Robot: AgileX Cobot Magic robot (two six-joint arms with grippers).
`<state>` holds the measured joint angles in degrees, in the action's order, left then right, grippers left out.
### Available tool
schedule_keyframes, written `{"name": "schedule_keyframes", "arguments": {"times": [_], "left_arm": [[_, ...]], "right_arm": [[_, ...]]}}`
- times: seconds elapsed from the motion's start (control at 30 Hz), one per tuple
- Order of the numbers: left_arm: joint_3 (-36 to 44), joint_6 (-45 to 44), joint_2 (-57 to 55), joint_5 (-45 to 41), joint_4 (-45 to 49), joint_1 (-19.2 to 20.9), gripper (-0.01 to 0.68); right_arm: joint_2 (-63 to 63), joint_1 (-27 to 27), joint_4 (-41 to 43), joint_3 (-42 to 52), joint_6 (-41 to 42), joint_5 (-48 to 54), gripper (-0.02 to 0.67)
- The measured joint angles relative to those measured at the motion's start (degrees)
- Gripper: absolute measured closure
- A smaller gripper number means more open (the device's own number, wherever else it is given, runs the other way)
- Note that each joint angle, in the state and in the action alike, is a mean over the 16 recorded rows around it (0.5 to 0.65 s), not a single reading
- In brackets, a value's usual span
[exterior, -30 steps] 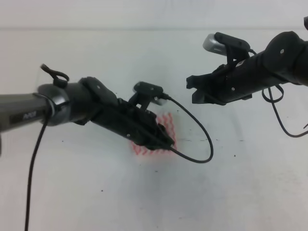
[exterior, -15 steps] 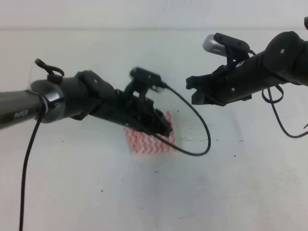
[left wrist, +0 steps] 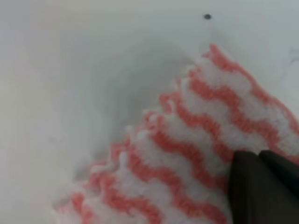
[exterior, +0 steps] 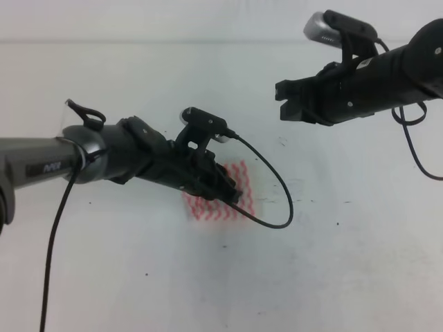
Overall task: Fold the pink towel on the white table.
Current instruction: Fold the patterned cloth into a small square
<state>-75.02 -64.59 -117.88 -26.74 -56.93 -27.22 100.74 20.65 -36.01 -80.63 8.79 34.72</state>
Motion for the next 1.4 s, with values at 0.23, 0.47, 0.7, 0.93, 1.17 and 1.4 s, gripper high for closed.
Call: {"name": "schedule_keyframes", "arguments": {"times": [0.23, 0.47, 0.7, 0.93, 1.17, 1.4], "left_arm": [[0.0, -0.56, -0.54, -2.84, -2.73, 0.0, 0.677], [0.0, -1.99, -0.21, -4.29, -5.23, 0.0, 0.677], [0.0, -3.85, 1.18, -5.04, -6.99, -0.01, 0.677], [0.04, -5.07, 4.84, -4.71, -8.21, -0.01, 0.677], [2.15, -5.72, 12.25, -0.18, -9.24, -0.01, 0.677], [9.73, -7.28, 24.4, 8.63, -11.8, -0.02, 0.677]], "right_arm": [[-1.31, 0.0, -0.02, 0.0, 0.05, 0.22, 0.667], [-1.56, -0.01, -0.09, 0.0, 0.11, 0.36, 0.667], [-1.51, 0.01, -0.16, 0.0, 0.16, 0.3, 0.667], [-1.87, -0.01, -0.09, 0.0, 0.24, 0.33, 0.667], [-5.18, 0.0, 1.4, 1.13, 0.25, 0.29, 0.667], [-14.14, 0.01, 3.03, 6.25, 0.14, -1.34, 0.667]]}}
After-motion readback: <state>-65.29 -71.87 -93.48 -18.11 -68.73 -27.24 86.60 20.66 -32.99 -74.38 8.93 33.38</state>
